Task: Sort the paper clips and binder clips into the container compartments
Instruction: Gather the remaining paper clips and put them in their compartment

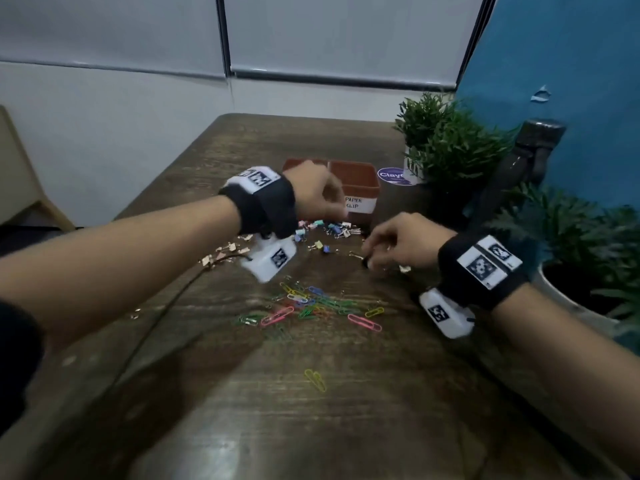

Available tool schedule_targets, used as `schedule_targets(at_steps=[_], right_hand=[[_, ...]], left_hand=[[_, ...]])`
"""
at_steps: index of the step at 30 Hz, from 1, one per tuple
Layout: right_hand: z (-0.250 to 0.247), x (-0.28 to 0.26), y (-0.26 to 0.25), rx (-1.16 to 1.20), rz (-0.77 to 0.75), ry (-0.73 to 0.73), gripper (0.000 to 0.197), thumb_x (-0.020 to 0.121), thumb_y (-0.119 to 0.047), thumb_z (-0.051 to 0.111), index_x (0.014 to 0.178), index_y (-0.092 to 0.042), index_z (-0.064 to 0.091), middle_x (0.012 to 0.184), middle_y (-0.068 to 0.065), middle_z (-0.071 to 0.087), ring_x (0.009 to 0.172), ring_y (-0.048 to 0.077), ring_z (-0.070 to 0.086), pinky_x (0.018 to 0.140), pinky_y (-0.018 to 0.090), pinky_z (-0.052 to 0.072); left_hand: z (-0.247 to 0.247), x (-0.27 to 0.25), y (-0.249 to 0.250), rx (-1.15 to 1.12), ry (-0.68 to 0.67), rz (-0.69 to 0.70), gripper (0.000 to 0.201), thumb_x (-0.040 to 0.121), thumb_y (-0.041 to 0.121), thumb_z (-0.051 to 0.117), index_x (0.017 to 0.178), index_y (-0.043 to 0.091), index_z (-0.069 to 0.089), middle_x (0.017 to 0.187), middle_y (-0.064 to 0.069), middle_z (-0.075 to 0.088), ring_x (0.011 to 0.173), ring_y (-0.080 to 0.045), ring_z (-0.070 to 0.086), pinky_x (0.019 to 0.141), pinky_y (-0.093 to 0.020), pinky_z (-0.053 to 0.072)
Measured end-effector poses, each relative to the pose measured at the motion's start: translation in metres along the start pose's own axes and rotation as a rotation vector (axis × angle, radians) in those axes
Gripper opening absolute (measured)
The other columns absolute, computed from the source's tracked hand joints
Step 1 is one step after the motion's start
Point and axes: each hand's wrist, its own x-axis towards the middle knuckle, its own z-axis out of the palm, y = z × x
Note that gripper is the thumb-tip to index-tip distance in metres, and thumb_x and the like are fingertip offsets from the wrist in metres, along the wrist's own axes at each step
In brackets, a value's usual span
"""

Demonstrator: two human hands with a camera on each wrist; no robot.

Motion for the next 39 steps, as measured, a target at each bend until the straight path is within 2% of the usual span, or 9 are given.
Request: schedule_targets(at_steps=[4, 10, 13, 18, 21, 26, 32, 35, 39], right_hand=[[0.011, -0.041, -0.006, -0.155, 0.016, -0.111, 0.012, 0.074, -0.030, 0.083, 0.077, -0.027, 0.072, 0.071, -0.012, 0.068, 0.065, -0.001, 0.060, 0.053, 0.011, 0.039], [0.031, -0.054, -0.021, -0.271, 0.102, -0.179, 0.013, 0.078, -0.030, 0.081, 0.087, -0.023, 0.074, 0.085, -0.008, 0.070, 0.080, 0.008, 0.064, 0.069, 0.026, 0.054], [0.047, -0.054, -0.041, -0.313, 0.016, -0.162, 0.016, 0.084, -0.027, 0.076, 0.098, -0.020, 0.074, 0.091, -0.006, 0.067, 0.084, 0.011, 0.060, 0.072, 0.026, 0.047], [0.054, -0.051, -0.067, -0.278, -0.124, -0.187, 0.024, 0.092, -0.026, 0.067, 0.115, -0.025, 0.073, 0.107, -0.005, 0.070, 0.095, 0.013, 0.062, 0.084, 0.028, 0.051], [0.046, -0.054, -0.061, -0.245, -0.094, -0.168, 0.018, 0.086, -0.029, 0.074, 0.104, -0.028, 0.073, 0.097, -0.009, 0.069, 0.086, 0.008, 0.061, 0.073, 0.025, 0.050], [0.047, -0.053, -0.057, -0.148, -0.084, -0.346, 0.019, 0.076, -0.038, 0.082, 0.086, -0.024, 0.074, 0.077, -0.011, 0.073, 0.075, 0.001, 0.065, 0.074, 0.026, 0.053], [0.057, -0.029, -0.068, -0.157, -0.224, -0.202, 0.017, 0.078, -0.030, 0.082, 0.094, -0.027, 0.075, 0.085, -0.010, 0.071, 0.079, 0.003, 0.064, 0.067, 0.017, 0.046], [0.052, -0.025, -0.056, -0.141, -0.190, -0.115, 0.025, 0.077, -0.034, 0.082, 0.098, -0.028, 0.071, 0.091, -0.010, 0.066, 0.083, 0.007, 0.061, 0.068, 0.019, 0.043], [0.050, -0.020, -0.048, -0.279, -0.087, -0.237, 0.049, 0.080, -0.049, 0.076, 0.124, -0.030, 0.063, 0.111, -0.010, 0.065, 0.099, 0.010, 0.059, 0.085, 0.028, 0.049]], left_hand=[[0.015, -0.088, 0.027, -0.090, -0.440, 0.036, 0.041, 0.070, 0.065, 0.072, 0.075, 0.024, 0.068, 0.068, 0.008, 0.070, 0.061, -0.008, 0.065, 0.067, -0.032, 0.056], [0.060, -0.130, 0.045, -0.079, -0.594, 0.039, 0.044, 0.068, 0.062, 0.077, 0.065, 0.021, 0.061, 0.055, 0.006, 0.063, 0.051, -0.011, 0.061, 0.057, -0.027, 0.052], [0.067, -0.125, 0.033, -0.018, -0.534, -0.020, 0.046, 0.075, 0.061, 0.072, 0.072, 0.015, 0.065, 0.060, 0.002, 0.066, 0.049, -0.008, 0.058, 0.052, -0.021, 0.047], [0.055, -0.122, 0.000, 0.132, -0.312, -0.115, 0.046, 0.072, 0.065, 0.070, 0.073, 0.020, 0.063, 0.068, 0.004, 0.067, 0.067, -0.012, 0.062, 0.066, -0.033, 0.054], [0.042, -0.132, -0.020, 0.070, -0.199, -0.165, 0.044, 0.069, 0.068, 0.071, 0.082, 0.028, 0.063, 0.075, 0.010, 0.065, 0.073, -0.008, 0.062, 0.071, -0.033, 0.055], [0.037, -0.146, -0.032, 0.064, -0.347, -0.313, 0.042, 0.072, 0.053, 0.079, 0.105, 0.031, 0.067, 0.073, 0.013, 0.068, 0.072, -0.006, 0.066, 0.074, -0.026, 0.052], [0.044, -0.143, -0.019, -0.225, -0.284, -0.220, 0.032, 0.083, 0.016, 0.076, 0.114, 0.017, 0.069, 0.089, 0.008, 0.075, 0.073, -0.013, 0.073, 0.074, -0.031, 0.060], [0.036, -0.154, -0.024, -0.259, -0.237, -0.216, 0.038, 0.077, 0.024, 0.082, 0.112, 0.024, 0.070, 0.098, 0.011, 0.071, 0.063, -0.001, 0.066, 0.069, -0.027, 0.058], [0.035, -0.163, -0.035, -0.112, -0.366, -0.297, 0.062, 0.060, 0.045, 0.089, 0.115, 0.033, 0.063, 0.094, 0.014, 0.069, 0.085, -0.007, 0.066, 0.083, -0.031, 0.054]])
